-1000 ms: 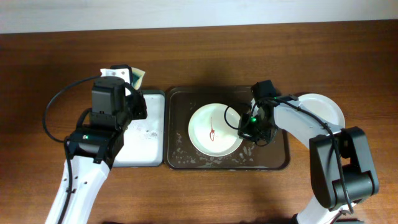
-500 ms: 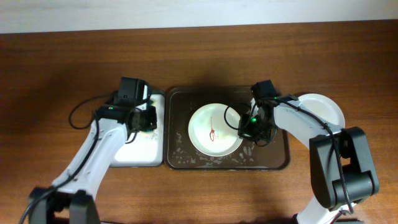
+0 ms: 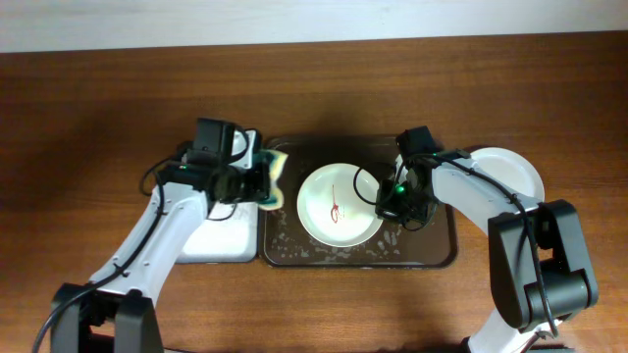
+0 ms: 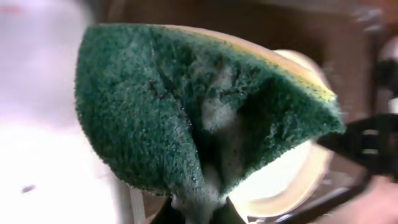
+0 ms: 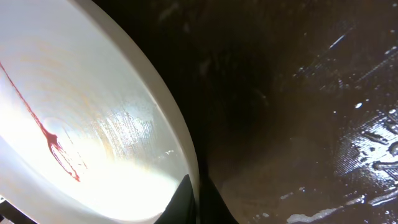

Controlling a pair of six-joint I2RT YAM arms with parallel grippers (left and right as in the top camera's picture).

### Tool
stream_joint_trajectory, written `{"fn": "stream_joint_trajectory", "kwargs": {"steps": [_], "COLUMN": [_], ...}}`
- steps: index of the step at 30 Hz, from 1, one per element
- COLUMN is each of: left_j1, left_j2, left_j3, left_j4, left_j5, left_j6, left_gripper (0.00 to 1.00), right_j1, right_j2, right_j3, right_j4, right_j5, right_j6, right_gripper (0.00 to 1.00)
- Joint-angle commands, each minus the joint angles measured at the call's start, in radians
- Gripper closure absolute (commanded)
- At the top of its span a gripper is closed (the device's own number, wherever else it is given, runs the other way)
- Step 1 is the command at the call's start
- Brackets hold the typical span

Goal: Clean dirty plates on tray and stack at the side
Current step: 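Scrub the held plate with the sponge in the left gripper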

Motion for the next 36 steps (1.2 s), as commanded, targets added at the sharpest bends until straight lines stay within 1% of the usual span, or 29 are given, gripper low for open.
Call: {"fn": "stream_joint_trajectory", "kwargs": {"steps": [1, 3, 7, 12, 15, 20, 22, 26, 28, 29, 31, 33, 36], "left_j1": [-0.074, -0.117, -0.195, -0.282, -0.330, -0.388, -0.405, -0.417, -0.417, -0.417, -0.417, -0.417, -0.417], "left_j2": [0.035, 0.074, 0.142, 0.218, 0.261, 0.319, 0.332, 0.335, 0.335, 0.335, 0.335, 0.335, 0.335], "left_j3": [0.020, 0.020, 0.020, 0.020, 0.020, 0.020, 0.020, 0.020, 0.020, 0.020, 0.020, 0.021, 0.021], "left_j4": [0.053, 0.087, 0.173, 0.288, 0.301, 0.335, 0.336, 0.291, 0.278, 0.281, 0.298, 0.305, 0.281], "left_j5": [0.099, 0.100, 0.099, 0.089, 0.000, -0.032, -0.088, -0.265, -0.388, -0.496, -0.593, -0.636, -0.597], "left_j6": [-0.138, -0.205, -0.254, -0.254, -0.254, -0.254, -0.254, -0.254, -0.254, -0.254, -0.253, -0.253, -0.253], "left_gripper": [1.00, 1.00, 1.00, 1.00, 1.00, 1.00, 1.00, 1.00, 1.00, 1.00, 1.00, 0.99, 0.99], "right_j1": [0.006, 0.006, 0.006, 0.006, 0.006, 0.006, 0.006, 0.006, 0.006, 0.006, 0.006, 0.006, 0.006], "right_j2": [0.021, 0.021, 0.021, 0.021, 0.021, 0.021, 0.021, 0.021, 0.021, 0.021, 0.021, 0.021, 0.021], "right_j3": [-0.020, -0.020, -0.020, -0.020, -0.020, -0.020, -0.020, -0.020, -0.020, -0.020, -0.020, -0.020, -0.020], "right_j4": [-0.010, -0.010, -0.011, -0.012, -0.012, -0.012, -0.013, -0.015, -0.015, -0.016, -0.016, -0.018, -0.022], "right_j5": [0.021, 0.021, 0.021, 0.021, 0.020, 0.020, 0.020, 0.020, 0.020, 0.020, 0.020, 0.020, 0.020], "right_j6": [-0.014, -0.014, -0.015, -0.022, -0.022, -0.022, -0.022, -0.022, -0.022, -0.022, -0.022, -0.022, -0.027], "right_gripper": [0.96, 0.96, 0.96, 0.96, 0.96, 0.96, 0.96, 0.96, 0.96, 0.96, 0.96, 0.96, 0.96]}}
